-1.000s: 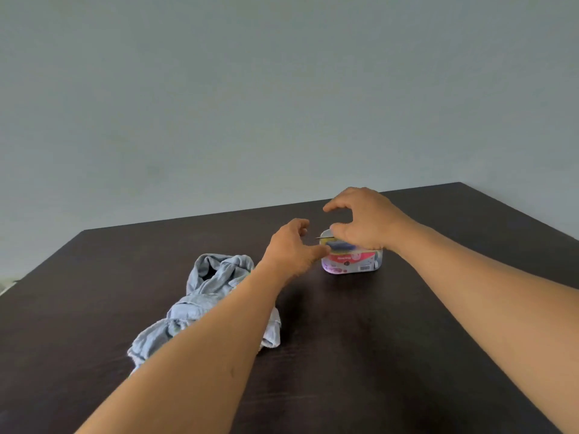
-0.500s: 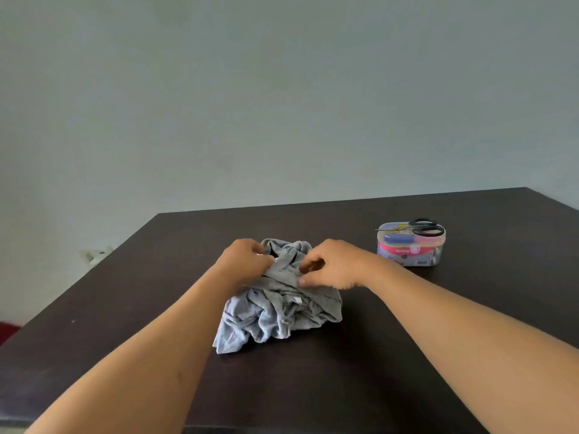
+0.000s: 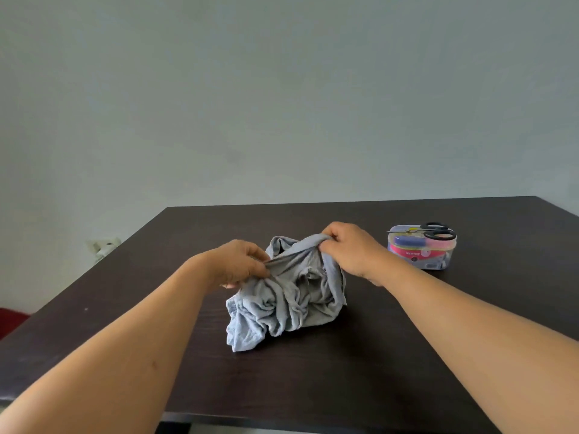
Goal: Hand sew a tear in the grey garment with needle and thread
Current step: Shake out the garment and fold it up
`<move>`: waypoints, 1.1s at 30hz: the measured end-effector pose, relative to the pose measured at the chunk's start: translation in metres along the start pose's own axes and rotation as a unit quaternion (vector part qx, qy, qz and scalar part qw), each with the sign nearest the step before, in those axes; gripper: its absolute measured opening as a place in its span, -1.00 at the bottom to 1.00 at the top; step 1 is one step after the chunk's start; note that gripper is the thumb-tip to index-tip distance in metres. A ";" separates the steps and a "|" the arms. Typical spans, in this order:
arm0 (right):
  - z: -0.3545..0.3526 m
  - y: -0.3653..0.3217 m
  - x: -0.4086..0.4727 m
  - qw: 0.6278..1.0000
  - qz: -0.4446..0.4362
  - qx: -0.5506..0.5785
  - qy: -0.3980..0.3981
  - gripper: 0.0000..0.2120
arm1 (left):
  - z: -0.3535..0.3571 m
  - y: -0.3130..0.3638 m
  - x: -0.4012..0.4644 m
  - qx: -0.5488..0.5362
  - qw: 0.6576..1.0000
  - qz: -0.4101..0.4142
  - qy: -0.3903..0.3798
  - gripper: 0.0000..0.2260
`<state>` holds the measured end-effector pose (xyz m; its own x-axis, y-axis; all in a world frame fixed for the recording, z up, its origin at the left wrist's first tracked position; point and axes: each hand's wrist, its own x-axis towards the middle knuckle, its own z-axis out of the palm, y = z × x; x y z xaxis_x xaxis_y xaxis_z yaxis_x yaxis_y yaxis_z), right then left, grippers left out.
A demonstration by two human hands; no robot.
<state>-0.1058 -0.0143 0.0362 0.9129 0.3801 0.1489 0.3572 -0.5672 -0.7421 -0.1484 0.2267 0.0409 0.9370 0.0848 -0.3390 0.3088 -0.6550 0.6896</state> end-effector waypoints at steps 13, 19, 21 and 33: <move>-0.031 -0.056 0.018 0.983 -0.054 -0.170 -0.036 -0.68 | -0.037 0.060 -0.035 -0.226 0.936 0.132 0.235 -0.85; -0.048 -0.079 0.029 0.957 0.003 -0.179 0.227 -0.81 | -0.058 0.059 -0.052 0.002 0.957 0.135 0.257 -0.74; -0.058 -0.082 0.032 0.951 0.039 -0.162 0.260 -0.84 | -0.069 0.056 -0.052 0.006 0.936 0.124 0.331 -0.80; -0.071 -0.092 0.056 0.911 0.191 0.306 0.202 -0.84 | -0.104 0.057 -0.054 -0.415 0.886 -0.076 0.191 -0.85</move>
<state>-0.0736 0.0076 0.1597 0.9897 -0.1297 -0.0600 -0.0659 -0.0417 -0.9970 -0.1645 0.2629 0.1652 0.8120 0.4770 -0.3364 0.3019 0.1500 0.9415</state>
